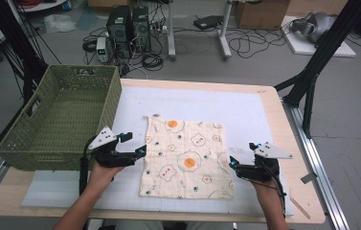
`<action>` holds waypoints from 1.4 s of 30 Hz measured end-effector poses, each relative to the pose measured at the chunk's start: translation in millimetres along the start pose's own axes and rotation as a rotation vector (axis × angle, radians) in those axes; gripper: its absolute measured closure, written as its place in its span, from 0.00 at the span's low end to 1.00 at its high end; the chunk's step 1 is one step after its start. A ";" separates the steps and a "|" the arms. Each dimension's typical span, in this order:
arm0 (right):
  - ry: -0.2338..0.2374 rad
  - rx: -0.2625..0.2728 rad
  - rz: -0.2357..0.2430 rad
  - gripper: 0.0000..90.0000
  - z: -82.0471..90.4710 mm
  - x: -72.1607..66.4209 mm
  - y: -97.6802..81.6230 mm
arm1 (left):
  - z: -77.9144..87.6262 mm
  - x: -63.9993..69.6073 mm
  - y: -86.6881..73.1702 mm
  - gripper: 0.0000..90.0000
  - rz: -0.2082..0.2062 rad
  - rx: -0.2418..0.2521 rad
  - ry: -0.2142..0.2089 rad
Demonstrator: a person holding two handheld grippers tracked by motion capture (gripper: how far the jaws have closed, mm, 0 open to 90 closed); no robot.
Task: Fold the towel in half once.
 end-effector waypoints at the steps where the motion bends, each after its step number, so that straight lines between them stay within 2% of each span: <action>1: 0.001 -0.003 -0.003 0.13 0.2 -0.5 -0.5 | 0.0 -0.3 0.3 0.20 -0.003 0.001 0.002; 6: -0.008 -0.002 -0.005 0.13 0.7 1.5 -1.5 | -5.1 -2.7 -2.1 0.21 0.003 -0.037 0.044; 13: -0.004 -0.015 -0.005 0.13 -1.4 2.4 -3.6 | -10.7 -2.3 -2.9 0.22 -0.001 -0.066 0.037; 16: 0.009 -0.027 -0.011 0.13 -2.8 3.8 -5.0 | -12.7 -5.9 0.4 0.22 0.016 -0.059 0.042; 22: 0.017 -0.020 -0.031 0.13 -1.7 7.7 -6.9 | -21.0 -18.3 16.7 0.24 0.070 -0.048 0.055; 26: 0.024 -0.021 -0.040 0.13 -1.4 7.7 -6.7 | -33.7 -25.0 31.1 0.25 0.077 -0.066 0.068; 28: 0.031 -0.026 -0.035 0.13 -2.1 6.8 -7.0 | -38.7 -27.7 39.4 0.25 0.091 -0.054 0.059; 35: 0.043 -0.023 -0.024 0.13 -3.6 5.1 -5.9 | -55.9 -39.8 58.4 0.23 0.058 -0.107 0.103; 42: 0.047 -0.034 -0.020 0.13 -6.0 4.3 -6.6 | -76.2 -56.2 67.6 0.29 0.059 -0.165 0.136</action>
Point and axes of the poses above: each handheld gripper's, and its own axes: z roughly backward along the jaws, y roughly out of its top, x roughly to its right, the point moved 6 cm from there along -z, roughly forward along the jaws, and after that the axes turned 15 degrees about -x, right-handed, at the moved point
